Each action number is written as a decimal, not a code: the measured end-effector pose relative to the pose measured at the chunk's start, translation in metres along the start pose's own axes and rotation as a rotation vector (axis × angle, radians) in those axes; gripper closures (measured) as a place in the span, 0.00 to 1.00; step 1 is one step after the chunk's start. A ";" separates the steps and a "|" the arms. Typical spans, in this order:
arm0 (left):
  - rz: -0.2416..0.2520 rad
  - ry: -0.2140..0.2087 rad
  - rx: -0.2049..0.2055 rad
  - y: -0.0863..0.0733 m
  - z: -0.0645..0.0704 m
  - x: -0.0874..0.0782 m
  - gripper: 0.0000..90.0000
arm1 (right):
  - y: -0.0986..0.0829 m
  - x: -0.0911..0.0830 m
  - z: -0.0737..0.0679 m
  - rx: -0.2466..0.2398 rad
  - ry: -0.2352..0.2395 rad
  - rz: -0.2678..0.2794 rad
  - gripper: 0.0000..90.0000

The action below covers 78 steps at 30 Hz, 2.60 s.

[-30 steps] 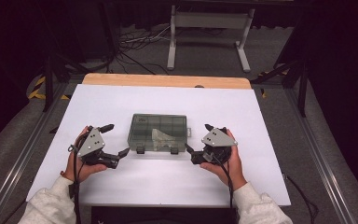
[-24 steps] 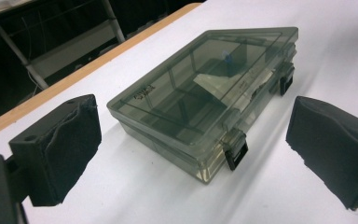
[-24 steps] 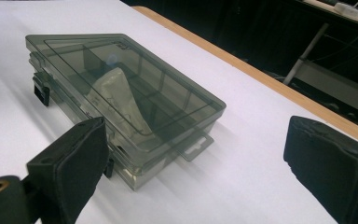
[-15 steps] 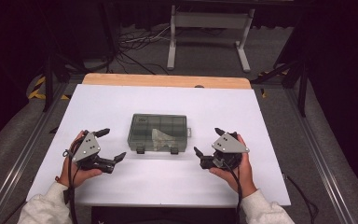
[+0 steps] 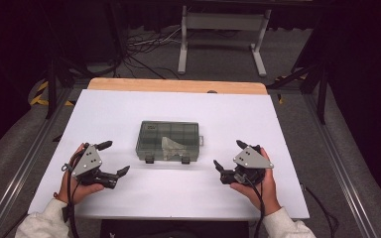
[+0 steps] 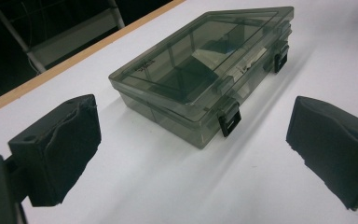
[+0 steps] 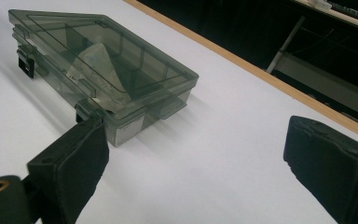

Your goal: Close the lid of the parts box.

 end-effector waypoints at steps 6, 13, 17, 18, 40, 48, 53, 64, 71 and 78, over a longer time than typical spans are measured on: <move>-0.019 -0.003 -0.005 -0.006 0.002 -0.005 0.04 | -0.007 -0.007 0.001 -0.004 -0.004 -0.008 0.08; -0.025 -0.003 -0.009 -0.011 0.004 -0.009 0.04 | -0.015 -0.013 0.001 -0.003 -0.006 -0.014 0.08; -0.031 -0.004 -0.014 -0.013 0.003 -0.012 0.04 | -0.021 -0.016 0.002 0.011 -0.002 -0.020 0.08; -0.028 -0.004 -0.016 -0.014 0.002 -0.013 0.04 | -0.022 -0.017 0.002 0.011 -0.001 -0.020 0.08; -0.080 -0.002 -0.044 -0.034 0.008 -0.028 0.04 | -0.047 -0.042 0.004 0.011 -0.005 -0.040 0.08; -0.096 -0.007 -0.034 -0.036 0.012 -0.028 0.04 | -0.056 -0.049 0.004 0.017 0.002 -0.059 0.07; -0.090 0.000 -0.034 -0.035 0.010 -0.028 0.04 | -0.051 -0.048 0.006 0.027 0.007 -0.033 0.07; -0.086 -0.008 -0.035 -0.034 0.011 -0.027 0.04 | -0.046 -0.049 0.008 0.025 -0.008 -0.016 0.07; -0.089 -0.007 -0.040 -0.036 0.010 -0.027 0.04 | -0.048 -0.046 0.008 0.027 -0.008 -0.028 0.08; -0.098 -0.009 -0.037 -0.037 0.011 -0.027 0.04 | -0.048 -0.045 0.007 0.026 -0.005 -0.032 0.08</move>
Point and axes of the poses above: each handheld gripper's, and its own axes: x roughly forward along the jaws, y roughly out of its top, z roughly to its right, the point moved 8 cm from there along x, roughly forward along the jaws, and after that the axes turned 14 degrees about z, right-handed, at the moved point
